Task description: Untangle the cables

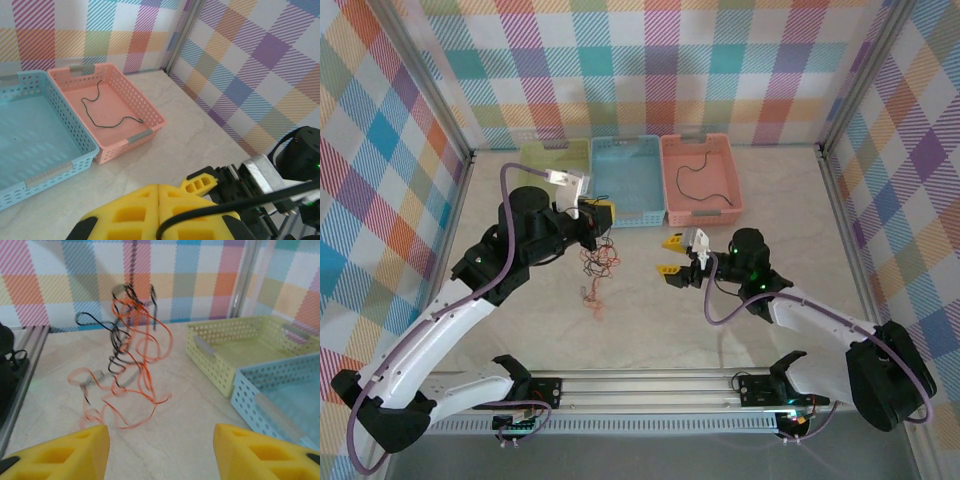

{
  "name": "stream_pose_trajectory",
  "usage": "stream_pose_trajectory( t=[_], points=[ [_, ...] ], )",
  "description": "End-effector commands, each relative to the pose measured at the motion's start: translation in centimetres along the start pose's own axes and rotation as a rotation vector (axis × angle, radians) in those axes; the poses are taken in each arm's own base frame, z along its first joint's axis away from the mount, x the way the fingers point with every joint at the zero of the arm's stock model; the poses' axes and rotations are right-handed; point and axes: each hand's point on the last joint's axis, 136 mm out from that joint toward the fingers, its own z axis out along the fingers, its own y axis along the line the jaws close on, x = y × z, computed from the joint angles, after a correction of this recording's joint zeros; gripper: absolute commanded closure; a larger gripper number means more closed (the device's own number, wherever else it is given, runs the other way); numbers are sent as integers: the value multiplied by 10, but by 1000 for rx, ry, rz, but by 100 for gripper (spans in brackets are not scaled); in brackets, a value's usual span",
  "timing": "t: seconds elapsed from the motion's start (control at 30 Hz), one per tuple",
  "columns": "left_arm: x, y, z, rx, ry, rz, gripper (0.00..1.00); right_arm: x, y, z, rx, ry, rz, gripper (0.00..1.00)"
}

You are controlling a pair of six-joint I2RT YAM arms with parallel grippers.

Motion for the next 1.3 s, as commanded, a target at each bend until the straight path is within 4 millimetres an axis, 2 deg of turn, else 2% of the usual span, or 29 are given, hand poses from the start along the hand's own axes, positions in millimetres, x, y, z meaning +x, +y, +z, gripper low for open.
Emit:
stream_pose_trajectory(
  t=[0.0,0.2,0.33,0.47,0.63,0.73,1.07,1.2,1.27],
  points=[
    [-5,-3,1,22,-18,-25,100,-2,19,4,-77,4,-6,44],
    [-1,-1,5,18,-5,-39,100,-6,24,21,-118,6,11,43],
    [1,-1,7,20,6,-43,100,-13,17,32,-104,-19,49,42],
    [3,-1,8,21,10,-41,100,-12,4,41,-63,-4,53,42],
    [5,-2,8,31,21,-39,100,-17,-3,46,-43,-14,53,49],
    [7,-3,8,35,23,-41,100,-19,2,52,-90,-14,68,54],
    [11,-2,10,37,34,-40,100,-21,24,71,-199,3,69,50],
    [14,-1,11,38,41,-39,100,-16,22,75,-187,19,67,60],
    [15,-1,11,35,43,-40,100,-15,20,76,-175,20,65,70]
  ],
)
